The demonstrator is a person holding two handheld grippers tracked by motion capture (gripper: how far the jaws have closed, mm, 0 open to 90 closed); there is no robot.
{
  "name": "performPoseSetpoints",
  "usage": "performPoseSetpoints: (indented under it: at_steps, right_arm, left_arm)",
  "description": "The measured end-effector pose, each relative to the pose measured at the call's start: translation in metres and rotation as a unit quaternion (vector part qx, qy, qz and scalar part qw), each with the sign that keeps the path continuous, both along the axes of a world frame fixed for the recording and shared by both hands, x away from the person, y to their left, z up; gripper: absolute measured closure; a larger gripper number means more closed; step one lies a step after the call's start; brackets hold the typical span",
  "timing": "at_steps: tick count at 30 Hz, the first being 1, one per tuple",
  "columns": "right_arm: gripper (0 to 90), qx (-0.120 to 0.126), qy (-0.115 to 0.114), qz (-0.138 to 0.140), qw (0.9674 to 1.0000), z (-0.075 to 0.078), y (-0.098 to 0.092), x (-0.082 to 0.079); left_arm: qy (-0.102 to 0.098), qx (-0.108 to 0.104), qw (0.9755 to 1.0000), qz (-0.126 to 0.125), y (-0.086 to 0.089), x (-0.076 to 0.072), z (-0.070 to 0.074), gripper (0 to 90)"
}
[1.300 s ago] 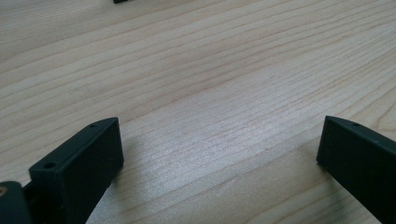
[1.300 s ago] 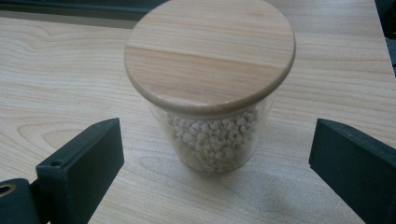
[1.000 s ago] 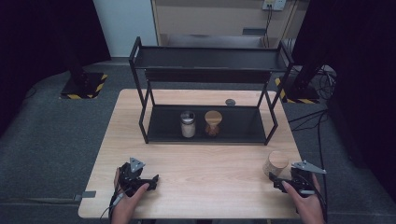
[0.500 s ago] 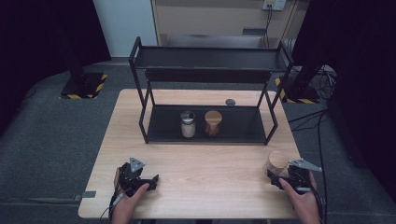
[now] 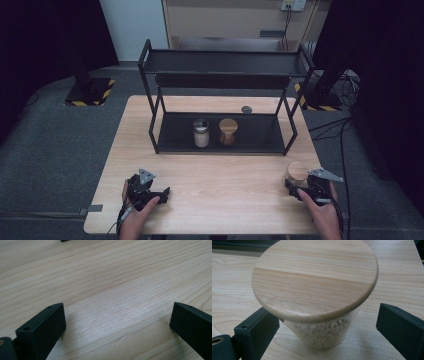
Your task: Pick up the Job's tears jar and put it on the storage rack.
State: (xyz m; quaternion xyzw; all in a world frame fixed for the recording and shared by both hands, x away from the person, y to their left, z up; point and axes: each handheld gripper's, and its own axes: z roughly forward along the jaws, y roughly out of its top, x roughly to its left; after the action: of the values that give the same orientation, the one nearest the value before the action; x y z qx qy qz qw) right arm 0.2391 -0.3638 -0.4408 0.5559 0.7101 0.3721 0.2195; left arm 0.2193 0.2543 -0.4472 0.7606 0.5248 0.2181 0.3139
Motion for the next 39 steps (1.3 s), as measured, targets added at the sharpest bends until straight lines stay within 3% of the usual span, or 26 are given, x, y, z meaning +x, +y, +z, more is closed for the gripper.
performPoseSetpoints:
  at_steps: [14,23,39]
  right_arm:
    - [8.4,-0.001,-0.007,-0.002,1.0,0.0,0.009,0.006]
    - [15.2,0.003,-0.024,-0.016,0.9996,0.001,0.014,0.004]
    - [24.3,-0.015,-0.028,-0.011,0.9994,0.004,0.021,0.001]
  left_arm:
    - [0.0,0.0,1.0,0.0,0.0,0.0,0.0,0.0]
    - [0.0,0.0,1.0,0.0,0.0,0.0,0.0,0.0]
    - [0.0,0.0,1.0,0.0,0.0,0.0,0.0,0.0]
